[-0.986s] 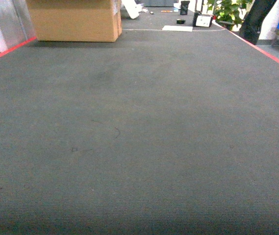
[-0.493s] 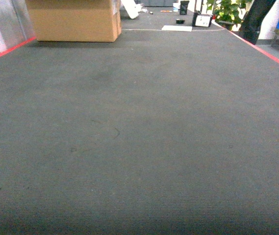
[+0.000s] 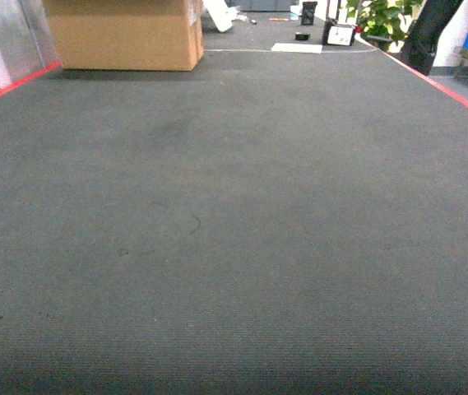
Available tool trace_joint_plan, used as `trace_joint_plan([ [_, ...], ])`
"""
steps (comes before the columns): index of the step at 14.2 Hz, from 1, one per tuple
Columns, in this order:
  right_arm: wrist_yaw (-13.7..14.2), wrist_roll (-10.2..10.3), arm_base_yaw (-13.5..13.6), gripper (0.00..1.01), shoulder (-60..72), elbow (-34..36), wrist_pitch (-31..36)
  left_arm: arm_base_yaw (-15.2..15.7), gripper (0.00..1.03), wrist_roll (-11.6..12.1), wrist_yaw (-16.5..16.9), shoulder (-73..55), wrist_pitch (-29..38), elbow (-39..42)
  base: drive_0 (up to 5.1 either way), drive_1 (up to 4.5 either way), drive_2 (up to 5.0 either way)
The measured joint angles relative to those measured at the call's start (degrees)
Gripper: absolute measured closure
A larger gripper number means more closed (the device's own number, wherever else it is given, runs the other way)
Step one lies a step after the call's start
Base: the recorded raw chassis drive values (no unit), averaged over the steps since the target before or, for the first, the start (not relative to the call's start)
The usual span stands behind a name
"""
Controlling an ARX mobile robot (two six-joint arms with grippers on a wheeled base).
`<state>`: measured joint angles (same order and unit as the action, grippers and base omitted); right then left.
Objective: Sort blue parts and orange caps into right shelf containers
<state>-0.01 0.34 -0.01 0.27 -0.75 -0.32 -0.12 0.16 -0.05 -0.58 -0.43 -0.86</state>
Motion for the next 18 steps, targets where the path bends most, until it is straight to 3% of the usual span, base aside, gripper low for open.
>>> trace_joint_plan([
  [4, 0.00, 0.00, 0.00, 0.58, 0.00, 0.00, -0.04, 0.00, 0.60, 0.00, 0.00, 0.00, 0.00, 0.00, 0.0, 0.00, 0.0],
  [18, -0.02, 0.00, 0.00, 0.58, 0.00, 0.00, -0.04, 0.11, 0.60, 0.00, 0.02, 0.00, 0.00, 0.00, -1.7, -1.71, -1.7],
])
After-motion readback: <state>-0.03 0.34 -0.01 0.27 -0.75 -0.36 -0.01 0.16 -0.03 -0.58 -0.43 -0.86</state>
